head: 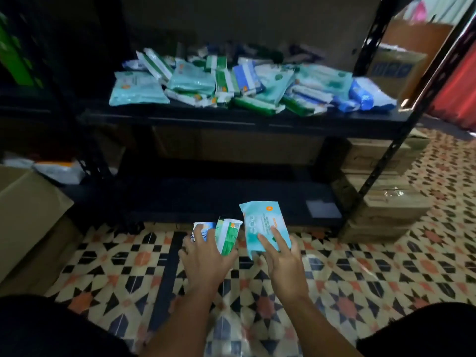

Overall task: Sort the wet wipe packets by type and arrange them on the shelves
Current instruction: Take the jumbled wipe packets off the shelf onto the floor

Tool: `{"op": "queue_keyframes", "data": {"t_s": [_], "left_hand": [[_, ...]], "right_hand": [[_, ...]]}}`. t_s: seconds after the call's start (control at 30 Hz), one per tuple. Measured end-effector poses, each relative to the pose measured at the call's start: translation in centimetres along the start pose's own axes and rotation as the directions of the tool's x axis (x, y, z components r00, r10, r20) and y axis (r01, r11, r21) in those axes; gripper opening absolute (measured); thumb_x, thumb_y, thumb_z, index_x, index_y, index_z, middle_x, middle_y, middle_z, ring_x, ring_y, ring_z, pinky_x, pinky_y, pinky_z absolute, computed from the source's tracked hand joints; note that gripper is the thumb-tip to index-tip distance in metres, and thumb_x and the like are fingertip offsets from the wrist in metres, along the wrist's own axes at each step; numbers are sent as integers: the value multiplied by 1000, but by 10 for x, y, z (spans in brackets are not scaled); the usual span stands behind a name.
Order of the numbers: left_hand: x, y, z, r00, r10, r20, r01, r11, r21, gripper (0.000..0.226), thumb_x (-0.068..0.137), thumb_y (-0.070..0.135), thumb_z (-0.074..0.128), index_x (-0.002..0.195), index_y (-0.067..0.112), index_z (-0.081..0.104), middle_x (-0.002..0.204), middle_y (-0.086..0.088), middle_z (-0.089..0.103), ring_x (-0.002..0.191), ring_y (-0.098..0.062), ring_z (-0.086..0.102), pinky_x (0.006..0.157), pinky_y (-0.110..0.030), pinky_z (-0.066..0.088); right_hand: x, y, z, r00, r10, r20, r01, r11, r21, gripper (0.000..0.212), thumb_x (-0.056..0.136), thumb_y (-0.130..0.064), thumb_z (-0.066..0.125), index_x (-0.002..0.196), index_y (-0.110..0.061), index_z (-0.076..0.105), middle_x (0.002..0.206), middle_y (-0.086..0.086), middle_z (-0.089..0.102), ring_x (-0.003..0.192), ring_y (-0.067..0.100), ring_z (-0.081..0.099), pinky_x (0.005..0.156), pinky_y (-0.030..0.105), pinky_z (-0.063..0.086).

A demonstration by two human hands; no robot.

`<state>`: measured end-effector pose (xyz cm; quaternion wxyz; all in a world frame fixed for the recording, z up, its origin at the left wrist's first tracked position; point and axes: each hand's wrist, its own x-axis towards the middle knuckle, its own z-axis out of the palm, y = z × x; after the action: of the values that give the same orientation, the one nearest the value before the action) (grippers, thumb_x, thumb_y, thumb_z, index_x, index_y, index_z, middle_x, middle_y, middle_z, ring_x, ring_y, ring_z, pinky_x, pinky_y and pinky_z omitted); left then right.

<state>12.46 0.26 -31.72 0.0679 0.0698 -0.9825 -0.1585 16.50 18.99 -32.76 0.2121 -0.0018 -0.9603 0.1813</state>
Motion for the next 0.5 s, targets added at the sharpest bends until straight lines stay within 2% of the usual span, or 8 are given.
{"op": "queue_keyframes", "data": {"t_s": [0.07, 0.17, 0.27, 0.33, 0.43, 0.5], "left_hand": [[-3, -7, 18, 996, -40, 83, 39, 999, 22, 83, 72, 85, 45, 135, 30, 49, 150, 0, 30, 127, -33, 38, 97, -50, 42], [-4, -15, 37, 975, -79, 207, 68, 996, 58, 87, 77, 84, 43, 142, 27, 44, 156, -4, 24, 131, -35, 36, 101, -51, 41], [-4, -21, 57, 940, -118, 319, 96, 992, 82, 93, 80, 83, 44, 151, 24, 35, 161, -6, 18, 140, -39, 29, 107, -55, 39], [-5, -25, 68, 931, -126, 344, 108, 992, 73, 94, 80, 84, 44, 151, 24, 35, 160, -4, 17, 140, -39, 29, 107, -55, 40], [-4, -27, 82, 918, -140, 371, 122, 990, 71, 92, 79, 83, 48, 149, 24, 38, 160, -6, 16, 138, -39, 31, 107, -55, 40], [-3, -28, 93, 895, -158, 416, 148, 987, 57, 92, 80, 82, 50, 151, 25, 37, 161, -6, 16, 140, -40, 28, 108, -55, 38]], "right_hand": [[-10, 5, 15, 996, 31, 85, -30, 999, -17, 89, 66, 1, 89, 136, -41, 55, 149, -7, 37, 124, 31, 49, 78, 37, 62], [-21, 10, 30, 981, 67, 184, -50, 994, -99, 85, 58, -4, 94, 131, -38, 65, 141, -2, 57, 118, 28, 44, 71, 29, 62], [-29, 21, 51, 961, 120, 248, -96, 990, -105, 87, 57, 1, 93, 131, -36, 66, 142, -1, 58, 118, 31, 49, 72, 34, 63], [-34, 24, 61, 940, 148, 306, -119, 987, -112, 93, 56, 0, 93, 135, -36, 62, 147, 0, 53, 121, 29, 43, 76, 37, 63], [-41, 29, 77, 889, 186, 419, -144, 981, -129, 84, 85, -4, 73, 150, -45, 38, 163, -8, 26, 138, 29, 30, 97, 41, 55], [-42, 31, 83, 872, 203, 446, -170, 979, -114, 74, 94, -9, 64, 152, -45, 35, 165, -11, 18, 142, 29, 20, 106, 45, 49]]}}
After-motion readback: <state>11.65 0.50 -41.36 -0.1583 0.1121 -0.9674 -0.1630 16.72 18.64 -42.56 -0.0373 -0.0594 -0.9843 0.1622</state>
